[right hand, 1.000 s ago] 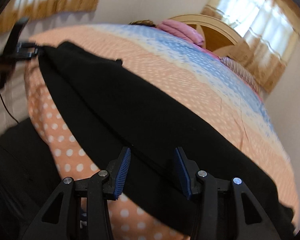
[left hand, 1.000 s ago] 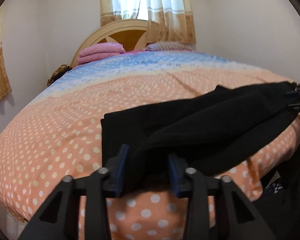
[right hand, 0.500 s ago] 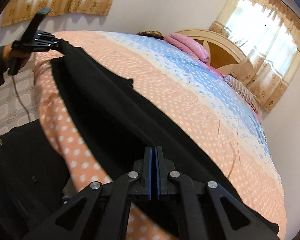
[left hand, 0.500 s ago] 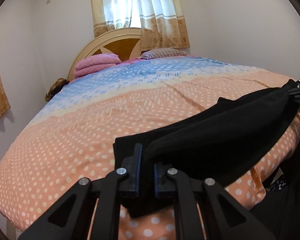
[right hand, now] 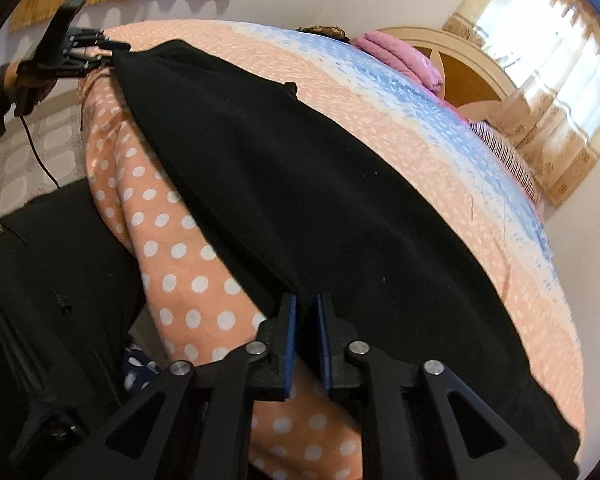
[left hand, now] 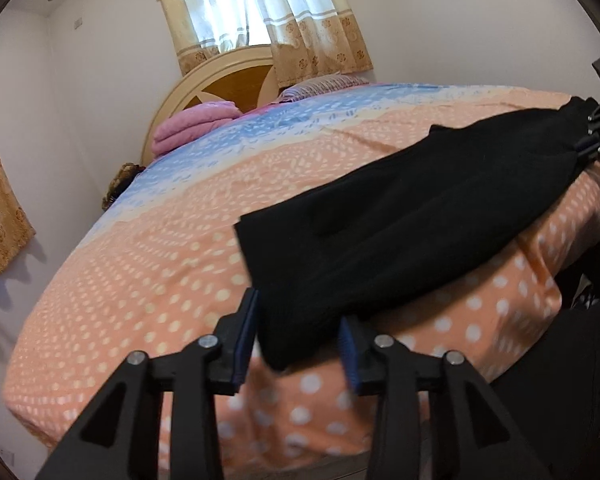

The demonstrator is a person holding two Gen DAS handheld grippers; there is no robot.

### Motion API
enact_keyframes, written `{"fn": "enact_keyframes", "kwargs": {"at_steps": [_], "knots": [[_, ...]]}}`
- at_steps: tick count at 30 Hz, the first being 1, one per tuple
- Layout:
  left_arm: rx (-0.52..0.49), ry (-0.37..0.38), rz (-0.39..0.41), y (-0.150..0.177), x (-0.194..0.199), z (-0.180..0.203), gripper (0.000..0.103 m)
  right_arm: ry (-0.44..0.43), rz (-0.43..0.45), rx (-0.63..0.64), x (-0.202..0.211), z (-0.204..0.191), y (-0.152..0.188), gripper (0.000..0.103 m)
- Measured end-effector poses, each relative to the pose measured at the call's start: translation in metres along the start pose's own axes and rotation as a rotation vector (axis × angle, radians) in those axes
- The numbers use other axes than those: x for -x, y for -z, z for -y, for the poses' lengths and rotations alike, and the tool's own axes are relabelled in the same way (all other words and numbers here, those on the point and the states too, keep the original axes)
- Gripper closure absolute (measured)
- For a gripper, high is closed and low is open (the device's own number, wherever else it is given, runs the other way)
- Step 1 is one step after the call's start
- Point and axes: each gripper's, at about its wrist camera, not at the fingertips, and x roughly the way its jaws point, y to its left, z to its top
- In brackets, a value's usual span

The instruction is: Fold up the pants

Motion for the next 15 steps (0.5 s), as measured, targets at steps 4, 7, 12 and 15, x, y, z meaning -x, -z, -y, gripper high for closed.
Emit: {"fn": "enact_keyframes", "kwargs": {"at_steps": [4, 7, 12, 15], "knots": [[0.02, -0.009, -0.015, 0.011, 0.008, -0.016, 0.052, -0.086, 0.017, -0.061, 0.015, 0.003, 0.007, 0.062], [0.071, -0.021, -0.022, 0.021, 0.015, -0.032, 0.052, -0.139, 0.039, -0.104, 0.023, 0.007, 0.004, 0.062], [0.261, -0.037, 0.03, 0.028, 0.025, -0.065, 0.052, -0.213, 0.117, -0.235, 0.025, 0.028, -0.033, 0.062], [0.334, 0.002, 0.106, 0.007, 0.026, -0.064, 0.052, -0.265, 0.134, -0.331, 0.004, 0.039, -0.069, 0.062]]}}
